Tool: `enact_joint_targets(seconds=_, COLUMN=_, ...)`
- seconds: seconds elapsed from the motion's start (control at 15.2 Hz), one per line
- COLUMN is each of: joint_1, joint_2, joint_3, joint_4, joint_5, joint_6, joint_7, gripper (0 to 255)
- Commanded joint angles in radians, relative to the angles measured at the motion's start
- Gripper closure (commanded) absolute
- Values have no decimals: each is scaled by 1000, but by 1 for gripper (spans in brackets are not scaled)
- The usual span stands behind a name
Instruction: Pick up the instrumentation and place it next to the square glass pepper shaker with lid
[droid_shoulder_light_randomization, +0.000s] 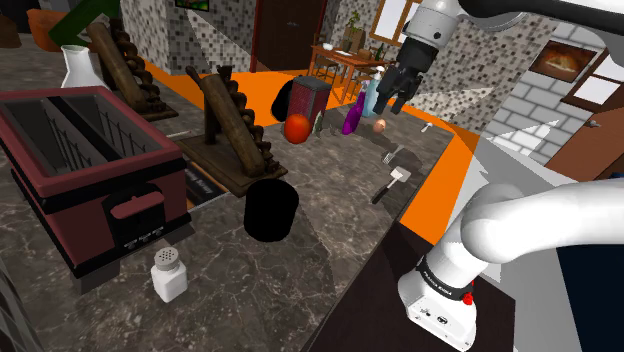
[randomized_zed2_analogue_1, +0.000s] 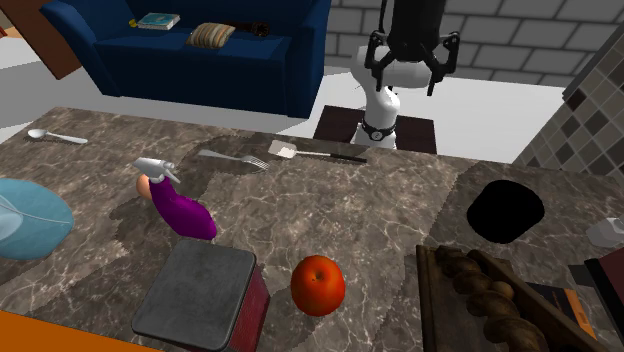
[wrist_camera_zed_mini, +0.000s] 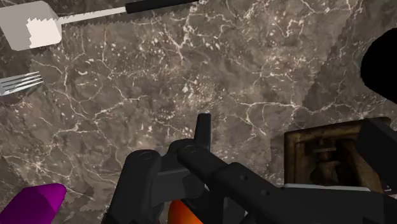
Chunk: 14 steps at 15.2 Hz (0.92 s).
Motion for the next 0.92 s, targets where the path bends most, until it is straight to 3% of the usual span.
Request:
enact_joint_targets(seconds=0.0, joint_1=0, joint_2=0, joint_3=0, joint_4=0, joint_5=0, joint_6=0, joint_7=0, gripper=0)
enact_joint_targets(seconds=0.86, joint_1=-303, joint_2=95, joint_3=-16, joint_4=-245, joint_5=-31, joint_6=289, joint_7=474, gripper=0)
